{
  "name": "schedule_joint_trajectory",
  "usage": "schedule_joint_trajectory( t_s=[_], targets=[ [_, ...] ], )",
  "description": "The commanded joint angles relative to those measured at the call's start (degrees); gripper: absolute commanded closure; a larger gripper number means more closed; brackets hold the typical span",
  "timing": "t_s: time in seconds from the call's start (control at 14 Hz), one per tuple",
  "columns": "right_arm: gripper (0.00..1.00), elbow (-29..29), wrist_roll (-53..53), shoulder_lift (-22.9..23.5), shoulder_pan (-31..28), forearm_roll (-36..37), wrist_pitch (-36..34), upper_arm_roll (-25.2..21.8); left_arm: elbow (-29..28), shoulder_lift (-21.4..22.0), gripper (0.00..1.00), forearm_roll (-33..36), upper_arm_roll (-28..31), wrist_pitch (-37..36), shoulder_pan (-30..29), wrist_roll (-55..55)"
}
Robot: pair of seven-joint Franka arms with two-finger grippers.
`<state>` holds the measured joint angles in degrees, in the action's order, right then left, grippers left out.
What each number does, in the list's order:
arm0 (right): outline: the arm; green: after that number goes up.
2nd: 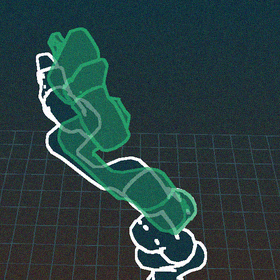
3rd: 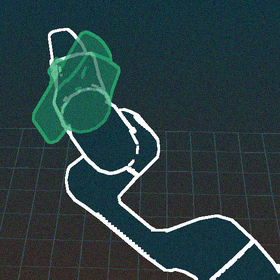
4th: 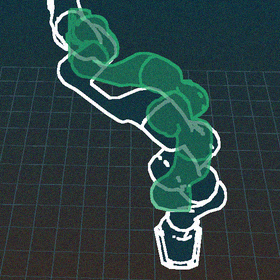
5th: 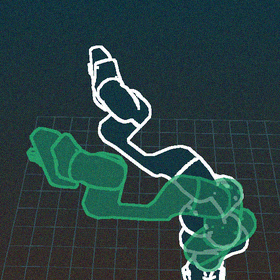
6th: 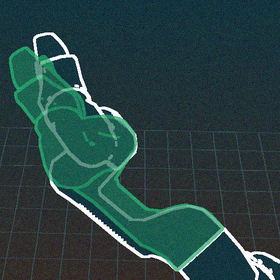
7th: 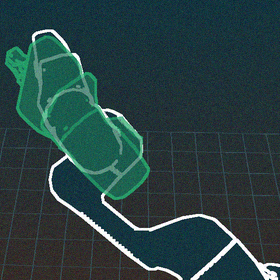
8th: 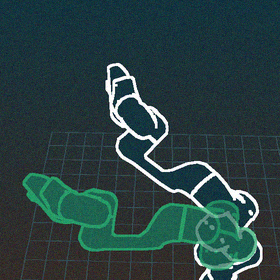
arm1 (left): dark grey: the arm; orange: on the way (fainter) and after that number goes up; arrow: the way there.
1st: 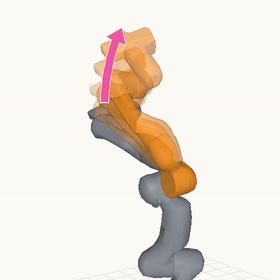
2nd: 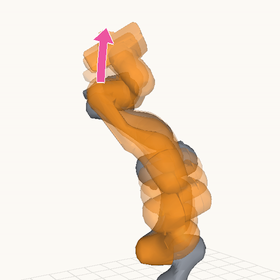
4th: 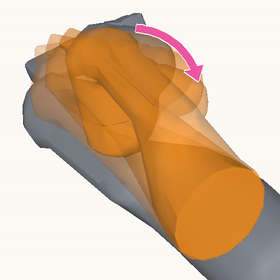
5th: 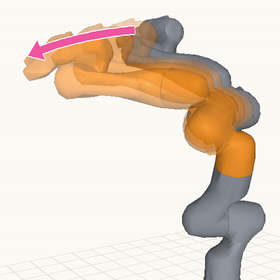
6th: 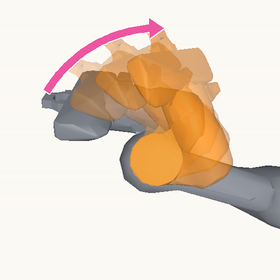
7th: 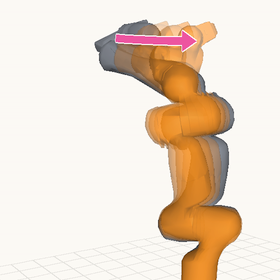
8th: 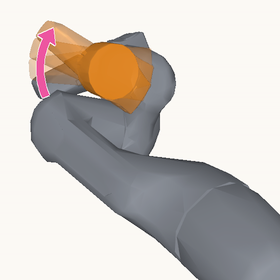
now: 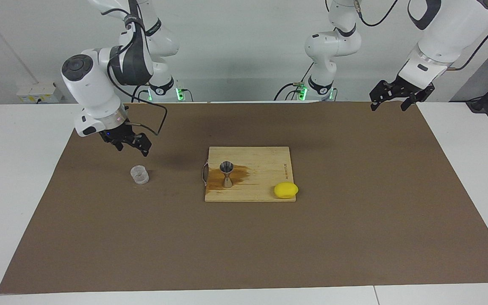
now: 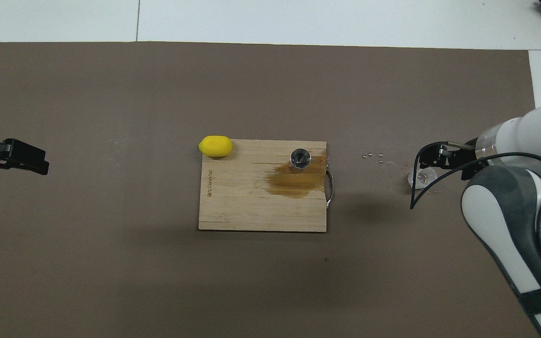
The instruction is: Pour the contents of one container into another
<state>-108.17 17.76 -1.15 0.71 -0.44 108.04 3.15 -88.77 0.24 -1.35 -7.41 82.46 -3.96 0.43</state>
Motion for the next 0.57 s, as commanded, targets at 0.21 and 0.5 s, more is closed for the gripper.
schedule_joint_trajectory(
  t_s=[0.21, 0.5],
  targets=[
    [0.00, 13.32, -1.77, 0.97, 0.00, 3.52, -10.03, -0.16, -1.32, 1.34, 0.00, -0.58, 0.03, 0.07, -0.17, 0.27],
    [0.00, 17.64, -4.31, 0.27, -0.70, 3.34, -16.71, -0.51, -1.32, 1.34, 0.00, -0.50, 0.03, 0.07, -0.17, 0.27]
  ],
)
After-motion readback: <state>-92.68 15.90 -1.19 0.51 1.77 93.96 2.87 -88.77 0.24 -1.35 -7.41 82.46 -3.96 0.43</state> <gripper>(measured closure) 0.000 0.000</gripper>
